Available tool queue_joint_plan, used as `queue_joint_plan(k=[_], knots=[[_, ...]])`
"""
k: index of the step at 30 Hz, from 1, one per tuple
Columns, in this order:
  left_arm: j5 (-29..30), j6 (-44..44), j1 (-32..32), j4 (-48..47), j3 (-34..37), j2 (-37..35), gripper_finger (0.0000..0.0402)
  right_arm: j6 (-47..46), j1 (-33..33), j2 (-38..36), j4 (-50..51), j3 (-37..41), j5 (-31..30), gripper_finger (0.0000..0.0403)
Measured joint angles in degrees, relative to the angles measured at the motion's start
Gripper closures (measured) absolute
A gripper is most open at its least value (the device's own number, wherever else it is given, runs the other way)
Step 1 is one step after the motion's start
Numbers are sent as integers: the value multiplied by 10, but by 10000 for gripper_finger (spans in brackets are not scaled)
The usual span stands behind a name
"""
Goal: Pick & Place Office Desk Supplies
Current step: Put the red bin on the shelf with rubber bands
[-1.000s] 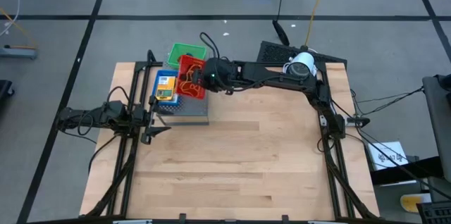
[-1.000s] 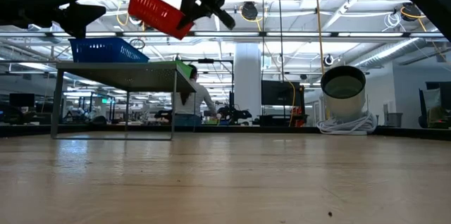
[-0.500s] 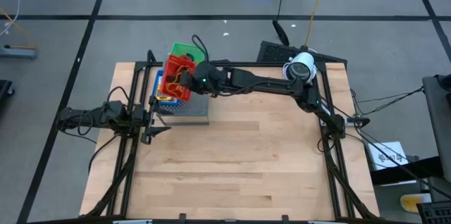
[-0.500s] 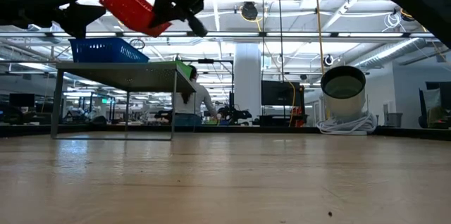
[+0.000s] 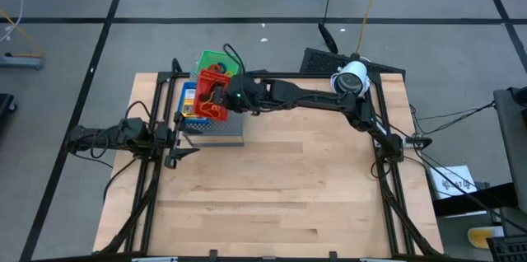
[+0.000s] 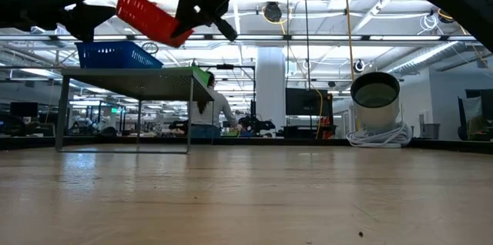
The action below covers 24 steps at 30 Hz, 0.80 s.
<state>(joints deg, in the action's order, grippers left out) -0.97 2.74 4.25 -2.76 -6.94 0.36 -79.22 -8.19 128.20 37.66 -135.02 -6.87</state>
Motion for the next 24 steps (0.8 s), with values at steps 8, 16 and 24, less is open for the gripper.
queue_joint_plan(k=[8, 16, 24], knots=[[0, 0, 0, 0, 0, 0, 133, 2, -8, -22, 56, -1, 25, 403], [0, 0, 0, 0, 0, 0, 133, -4, -13, -28, 121, 0, 39, 403], [0, 0, 0, 0, 0, 0, 133, -11, -16, -27, 142, 0, 56, 403]])
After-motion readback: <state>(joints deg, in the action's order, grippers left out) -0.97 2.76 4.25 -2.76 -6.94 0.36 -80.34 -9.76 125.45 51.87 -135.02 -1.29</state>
